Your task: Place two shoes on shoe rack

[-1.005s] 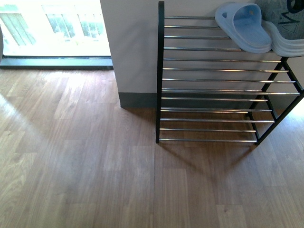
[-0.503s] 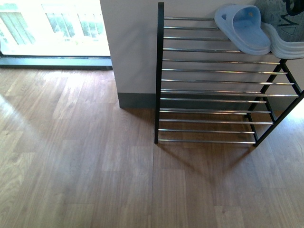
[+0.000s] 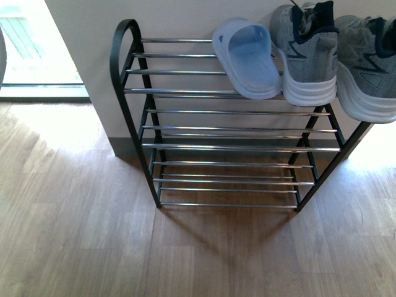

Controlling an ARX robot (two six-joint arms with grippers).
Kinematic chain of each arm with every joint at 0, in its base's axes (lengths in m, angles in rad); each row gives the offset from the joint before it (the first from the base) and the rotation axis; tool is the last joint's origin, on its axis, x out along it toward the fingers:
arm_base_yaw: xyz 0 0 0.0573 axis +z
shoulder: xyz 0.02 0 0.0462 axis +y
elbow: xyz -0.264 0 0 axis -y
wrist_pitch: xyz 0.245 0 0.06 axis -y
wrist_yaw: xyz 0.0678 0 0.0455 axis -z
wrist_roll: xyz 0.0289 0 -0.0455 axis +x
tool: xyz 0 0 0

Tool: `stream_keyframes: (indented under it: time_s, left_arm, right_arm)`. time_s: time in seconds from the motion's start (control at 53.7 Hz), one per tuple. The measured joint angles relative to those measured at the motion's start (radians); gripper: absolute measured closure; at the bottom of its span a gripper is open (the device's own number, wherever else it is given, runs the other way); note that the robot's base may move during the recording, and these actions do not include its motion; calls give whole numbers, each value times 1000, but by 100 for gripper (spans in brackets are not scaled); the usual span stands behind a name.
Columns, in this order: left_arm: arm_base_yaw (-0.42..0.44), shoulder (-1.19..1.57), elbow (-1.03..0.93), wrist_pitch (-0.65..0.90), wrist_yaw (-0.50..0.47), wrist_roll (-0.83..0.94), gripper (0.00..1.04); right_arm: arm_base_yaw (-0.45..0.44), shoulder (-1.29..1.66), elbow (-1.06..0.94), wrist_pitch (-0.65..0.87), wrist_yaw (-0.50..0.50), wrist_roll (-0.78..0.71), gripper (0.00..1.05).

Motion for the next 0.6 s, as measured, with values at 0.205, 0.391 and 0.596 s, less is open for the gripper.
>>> stream_keyframes:
  time_s: [0.205,0.391,0.596]
  left_arm:
    - [-5,1,0,0,0,0,103]
    - [-16,22,-3,65,-46,-80,103]
    - [-100,235,194,10,-31,-372,103]
  right_arm:
    - [0,0,0,-2,2,0,9]
    - [0,-1,0,-2,1,0,9]
    - [0,-1,0,-2,1,0,9]
